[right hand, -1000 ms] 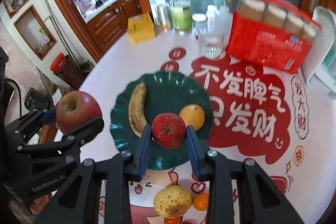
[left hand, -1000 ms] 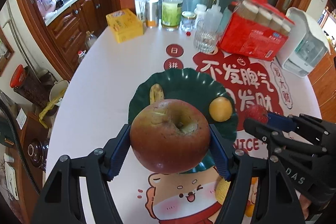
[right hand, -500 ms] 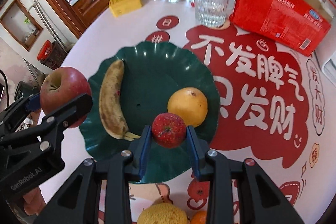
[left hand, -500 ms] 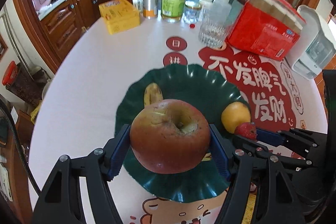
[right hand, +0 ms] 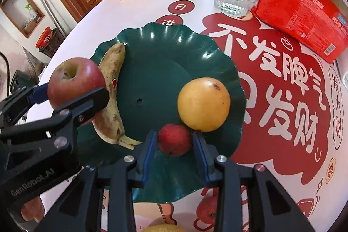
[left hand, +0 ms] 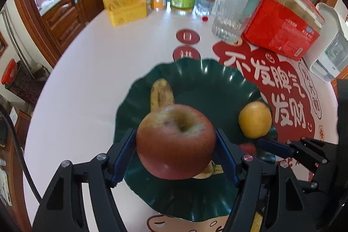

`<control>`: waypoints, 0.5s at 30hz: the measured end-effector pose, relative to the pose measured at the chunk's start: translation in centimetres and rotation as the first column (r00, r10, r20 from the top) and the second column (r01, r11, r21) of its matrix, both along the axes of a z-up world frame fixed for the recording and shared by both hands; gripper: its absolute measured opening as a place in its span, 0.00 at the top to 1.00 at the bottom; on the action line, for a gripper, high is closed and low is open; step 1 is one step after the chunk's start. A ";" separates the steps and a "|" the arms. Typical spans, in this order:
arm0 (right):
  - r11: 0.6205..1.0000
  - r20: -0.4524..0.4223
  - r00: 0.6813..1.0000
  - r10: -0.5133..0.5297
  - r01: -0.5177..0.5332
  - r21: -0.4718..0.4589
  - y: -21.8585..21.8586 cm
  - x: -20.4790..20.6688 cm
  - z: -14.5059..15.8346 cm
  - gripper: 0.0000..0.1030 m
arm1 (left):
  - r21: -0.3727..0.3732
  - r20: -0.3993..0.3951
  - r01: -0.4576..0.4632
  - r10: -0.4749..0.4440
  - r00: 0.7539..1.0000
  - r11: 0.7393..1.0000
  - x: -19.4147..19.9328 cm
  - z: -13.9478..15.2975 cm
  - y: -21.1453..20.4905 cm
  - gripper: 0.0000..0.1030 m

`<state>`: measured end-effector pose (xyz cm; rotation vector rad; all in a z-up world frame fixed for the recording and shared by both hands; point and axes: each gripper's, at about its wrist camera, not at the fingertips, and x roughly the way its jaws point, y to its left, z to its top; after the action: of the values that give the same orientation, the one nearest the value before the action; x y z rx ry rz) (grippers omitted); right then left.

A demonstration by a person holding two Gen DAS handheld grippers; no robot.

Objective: Organize fruits
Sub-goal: 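Carry the apple to the green plate with the left tool while the right tool carries the tomato, then release the apple and tomato onto the plate with both tools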

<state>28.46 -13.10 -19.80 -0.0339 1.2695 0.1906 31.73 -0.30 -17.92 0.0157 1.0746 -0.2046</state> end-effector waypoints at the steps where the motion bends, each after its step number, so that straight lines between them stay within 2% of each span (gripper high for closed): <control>1: 1.000 0.003 1.000 0.004 -0.004 -0.005 0.1 0.0 0.0 0.61 | 0.004 0.019 0.005 -0.005 1.000 1.000 -0.1 0.4 0.0 0.28; 3: 1.000 0.008 1.000 0.007 -0.007 -0.009 0.1 -0.2 0.0 0.57 | -0.001 0.036 0.020 -0.020 0.999 1.000 -0.2 1.2 -0.1 0.09; 4: 1.000 0.011 1.000 0.009 -0.009 -0.009 0.1 -0.2 0.1 0.56 | -0.005 0.040 0.023 -0.023 0.999 1.000 -0.4 1.5 -0.1 0.07; 11: 1.000 0.049 0.999 0.022 -0.022 0.004 0.3 -0.9 1.2 0.45 | -0.007 0.013 0.024 -0.023 1.000 1.000 -1.2 2.3 -0.2 0.05; 15: 1.000 0.070 0.997 0.017 -0.018 0.013 0.3 -1.4 2.1 0.43 | 0.002 0.021 0.027 -0.027 0.999 1.000 -1.9 2.9 -0.1 0.02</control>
<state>27.09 -12.81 -17.70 -0.0401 1.1989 0.2113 29.81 -0.40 -15.05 0.0341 1.0543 -0.2275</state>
